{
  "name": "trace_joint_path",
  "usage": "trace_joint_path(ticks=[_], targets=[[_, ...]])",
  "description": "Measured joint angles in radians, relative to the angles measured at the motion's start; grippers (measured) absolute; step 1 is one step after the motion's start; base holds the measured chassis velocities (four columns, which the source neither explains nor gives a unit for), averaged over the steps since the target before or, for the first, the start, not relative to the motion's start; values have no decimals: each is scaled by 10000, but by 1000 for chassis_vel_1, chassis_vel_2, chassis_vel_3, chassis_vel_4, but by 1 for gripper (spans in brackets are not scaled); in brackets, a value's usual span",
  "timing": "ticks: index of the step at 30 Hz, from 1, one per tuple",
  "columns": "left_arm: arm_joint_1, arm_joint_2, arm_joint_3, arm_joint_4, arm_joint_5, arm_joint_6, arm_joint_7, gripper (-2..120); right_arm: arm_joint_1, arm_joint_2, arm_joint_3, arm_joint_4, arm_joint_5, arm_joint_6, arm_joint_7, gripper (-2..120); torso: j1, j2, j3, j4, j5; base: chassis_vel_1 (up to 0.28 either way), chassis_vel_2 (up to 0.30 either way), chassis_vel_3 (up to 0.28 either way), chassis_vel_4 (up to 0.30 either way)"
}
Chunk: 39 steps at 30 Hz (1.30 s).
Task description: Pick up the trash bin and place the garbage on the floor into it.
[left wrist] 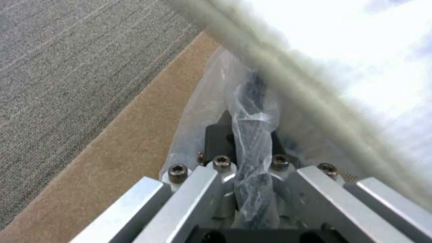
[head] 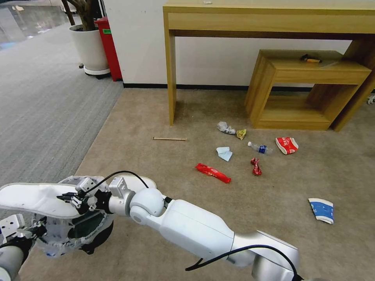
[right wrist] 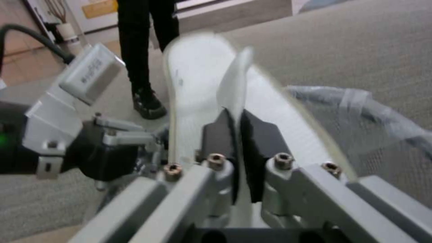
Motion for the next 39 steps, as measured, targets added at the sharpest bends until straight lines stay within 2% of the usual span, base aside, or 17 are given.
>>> trace_joint_path(ticks=[5, 6, 9, 10, 13, 15, 17, 18, 21, 25, 27, 29, 31, 33, 34, 37, 39], targets=[[-43, 1, 1, -16, -86, 0, -84, 0, -18, -9, -92, -26, -70, -20, 50, 26, 0, 0, -1, 1, 0, 0, 0, 0, 0], [-43, 1, 1, -16, -86, 0, -84, 0, -18, -9, -92, -26, -70, -20, 50, 26, 0, 0, -1, 1, 0, 0, 0, 0, 0], [-43, 8, -131, 10, -168, -1, -93, 0, -58, -15, -128, -53, -92, -16, 130, 43, 0, 0, 0, 1, 0, 0, 0, 0, 0], [-43, 8, -131, 10, -168, -1, -93, 0, -58, -15, -128, -53, -92, -16, 130, 43, 0, 0, 0, 1, 0, 0, 0, 0, 0], [-49, 50, -320, 194, -223, -1, -83, 0, -45, -21, -38, 108, -82, -38, 258, 58, 0, 0, 0, 2, 0, 0, 0, 0, 0], [-65, 54, -384, 272, -244, -1, -75, 0, -36, -51, 39, 245, -51, -73, 359, 63, 0, 0, -1, 3, 0, 0, 0, 0, 0], [-83, 54, -517, 414, -292, -1, -57, 0, -31, -263, 262, 649, 85, -191, 619, 73, 0, 1, 0, 2, 0, 0, 0, 0, 0], [-83, 54, -517, 414, -292, -1, -57, 0, -31, -263, 262, 649, 85, -191, 619, 73, 0, 1, 0, 2, 0, 0, 0, 0, 0], [-85, 52, -717, 668, -313, -1, 146, 0, -122, -779, 802, 1328, 62, -450, 941, 87, -1, 1, -1, 0, 1, 0, 0, 0, 0], [-32, 113, -919, 901, -304, -1, 461, 0, -363, -1323, 1396, 1785, -155, -581, 1293, 97, -1, 2, 0, -1, 1, 0, 0, 0, 0], [-18, 129, -957, 942, -299, -1, 524, 0, -434, -1444, 1545, 1860, -218, -586, 1346, 99, -1, 1, 0, -1, 1, 0, 0, 0, 0], [80, 217, -1220, 1175, -292, -1, 879, 0, -1075, -2070, 2522, 2205, -628, -293, 1404, 100, -1, 1, 0, 0, 3, 0, 0, 0, 0], [106, 231, -1259, 1201, -301, -2, 931, 0, -1229, -2190, 2720, 2294, -700, -260, 1388, 100, -1, 1, -1, 1, 2, 0, 0, 0, 0], [216, 275, -1389, 1320, -318, -1, 1101, 0, -2123, -2720, 3790, 2773, -1109, -181, 1223, 100, -2, 1, -1, -1, 4, 0, 0, 0, 0], [216, 275, -1389, 1320, -318, -1, 1101, 0, -2123, -2720, 3790, 2773, -1109, -181, 1223, 100, -2, 1, -1, -1, 4, 0, 0, 0, 0], [287, 249, -1450, 1496, -263, -1, 1250, 0, -3766, -3234, 5117, 3399, -1571, 91, 1138, 100, -1, 1, -1, -1, 4, 0, 0, 0, 0], [301, 238, -1465, 1543, -240, -1, 1276, 0, -4271, -3353, 5495, 3567, -1686, 163, 1123, 100, -2, 1, -1, -1, 4, 0, 0, 0, 0]])
